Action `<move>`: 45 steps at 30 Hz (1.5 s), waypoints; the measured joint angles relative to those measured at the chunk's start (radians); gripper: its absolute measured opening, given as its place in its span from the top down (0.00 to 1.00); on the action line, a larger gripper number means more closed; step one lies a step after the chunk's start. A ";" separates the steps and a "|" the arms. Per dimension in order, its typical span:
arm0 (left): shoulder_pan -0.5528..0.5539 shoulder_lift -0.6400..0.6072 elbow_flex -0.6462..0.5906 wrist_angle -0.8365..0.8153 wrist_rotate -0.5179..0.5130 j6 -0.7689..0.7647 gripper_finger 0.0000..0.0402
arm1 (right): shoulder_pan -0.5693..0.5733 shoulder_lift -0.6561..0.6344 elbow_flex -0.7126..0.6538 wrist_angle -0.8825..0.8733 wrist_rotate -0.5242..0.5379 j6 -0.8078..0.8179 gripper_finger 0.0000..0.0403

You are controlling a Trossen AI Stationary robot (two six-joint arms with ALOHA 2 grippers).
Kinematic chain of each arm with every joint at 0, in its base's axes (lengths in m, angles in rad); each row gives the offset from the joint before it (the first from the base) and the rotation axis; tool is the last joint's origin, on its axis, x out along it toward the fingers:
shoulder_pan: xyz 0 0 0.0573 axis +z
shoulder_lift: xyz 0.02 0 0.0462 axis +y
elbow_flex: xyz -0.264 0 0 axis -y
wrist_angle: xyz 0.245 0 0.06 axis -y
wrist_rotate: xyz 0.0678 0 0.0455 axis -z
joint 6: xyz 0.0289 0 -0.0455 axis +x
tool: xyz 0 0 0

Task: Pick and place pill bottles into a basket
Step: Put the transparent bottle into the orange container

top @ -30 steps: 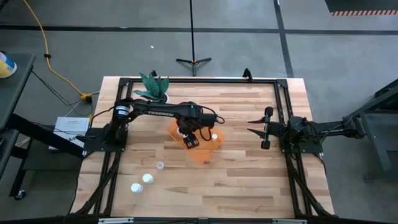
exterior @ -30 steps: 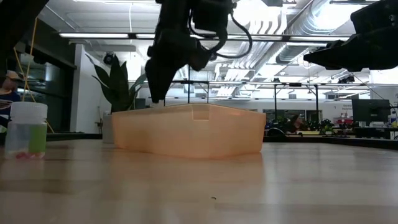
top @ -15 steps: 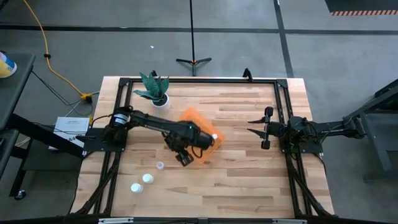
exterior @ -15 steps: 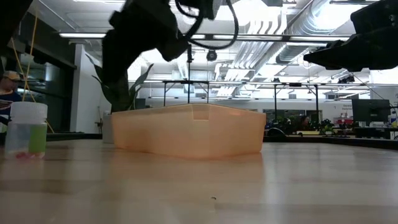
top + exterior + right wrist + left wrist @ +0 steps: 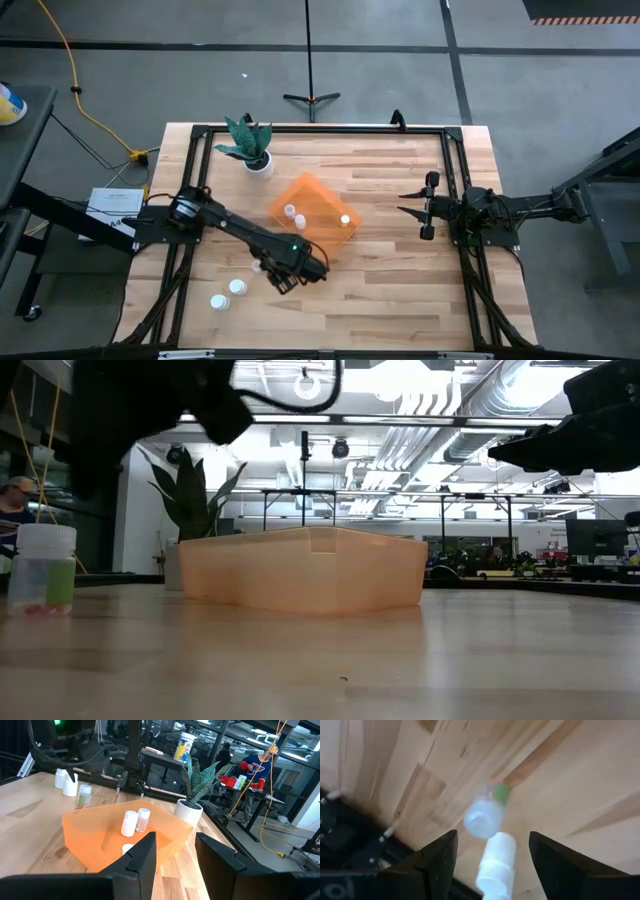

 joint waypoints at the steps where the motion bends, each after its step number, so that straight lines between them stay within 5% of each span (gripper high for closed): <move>1: -0.002 -0.002 -0.016 -0.001 0.006 -0.005 0.30 | 0.000 0.000 0.000 0.000 0.000 0.000 0.68; 13: 0.023 -0.004 -0.223 0.035 0.085 -0.006 0.30 | 0.000 0.000 0.000 0.001 0.000 -0.003 0.68; 36: 0.028 -0.004 -0.234 0.186 0.090 0.122 0.30 | 0.000 0.000 0.000 0.001 0.000 -0.003 0.68; 45: 0.028 -0.004 -0.234 0.186 0.083 0.152 0.49 | 0.000 0.000 0.000 0.001 0.000 -0.003 0.68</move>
